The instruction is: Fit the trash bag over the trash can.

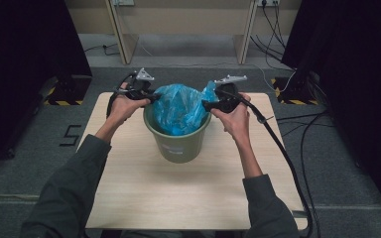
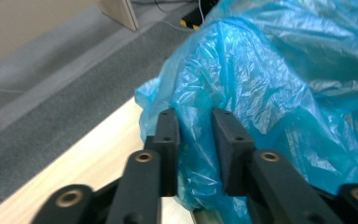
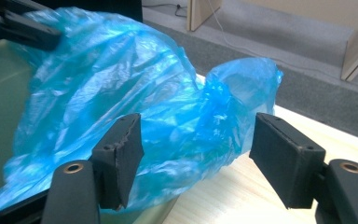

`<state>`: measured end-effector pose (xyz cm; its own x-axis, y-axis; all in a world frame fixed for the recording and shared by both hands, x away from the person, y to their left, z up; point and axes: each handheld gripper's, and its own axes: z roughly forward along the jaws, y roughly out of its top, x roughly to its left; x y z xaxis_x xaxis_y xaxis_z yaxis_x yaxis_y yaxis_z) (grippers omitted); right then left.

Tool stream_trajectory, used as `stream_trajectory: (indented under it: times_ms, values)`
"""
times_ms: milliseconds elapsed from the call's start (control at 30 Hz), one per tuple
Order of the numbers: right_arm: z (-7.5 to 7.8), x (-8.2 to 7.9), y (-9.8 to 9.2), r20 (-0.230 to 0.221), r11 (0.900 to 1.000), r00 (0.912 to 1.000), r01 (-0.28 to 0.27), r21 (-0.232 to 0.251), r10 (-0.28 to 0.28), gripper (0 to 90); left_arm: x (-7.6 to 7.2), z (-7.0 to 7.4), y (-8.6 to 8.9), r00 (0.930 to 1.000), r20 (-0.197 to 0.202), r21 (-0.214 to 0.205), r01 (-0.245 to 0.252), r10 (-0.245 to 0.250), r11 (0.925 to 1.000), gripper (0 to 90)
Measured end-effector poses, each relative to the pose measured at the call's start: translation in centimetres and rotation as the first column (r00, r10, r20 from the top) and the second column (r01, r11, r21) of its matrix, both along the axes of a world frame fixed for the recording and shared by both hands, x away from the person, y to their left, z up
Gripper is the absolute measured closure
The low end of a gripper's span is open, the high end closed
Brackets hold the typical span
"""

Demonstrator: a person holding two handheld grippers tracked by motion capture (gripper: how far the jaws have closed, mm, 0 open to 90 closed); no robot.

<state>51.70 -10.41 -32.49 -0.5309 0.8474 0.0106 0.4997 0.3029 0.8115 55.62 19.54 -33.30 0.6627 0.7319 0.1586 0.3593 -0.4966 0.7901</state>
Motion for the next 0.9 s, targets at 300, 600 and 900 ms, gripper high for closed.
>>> stream_trajectory:
  times_ms: [300, 600, 900]
  values:
    - [-0.9, 1.5, 0.3, 0.028, 0.9971, 0.9970, -0.072, -0.028, 0.072, 72.6, -1.2, 1.1, -0.1, 0.9976, 0.057, -0.107, 0.044, -0.038, 0.9933, 80.2]
    - [2.2, -1.0, 1.2, 0.160, 0.9855, 0.9735, -0.154, -0.072, 0.163, 86.2, -4.5, 1.8, -0.3, 0.9851, 0.090, -0.156, 0.159, -0.146, 0.9749, 80.1]
    - [0.7, -6.3, 3.7, 0.155, 0.9368, 0.9289, -0.313, -0.156, 0.336, 86.1, -8.0, 0.2, 0.5, 0.9703, 0.040, -0.075, 0.241, -0.239, 0.9676, 72.3]
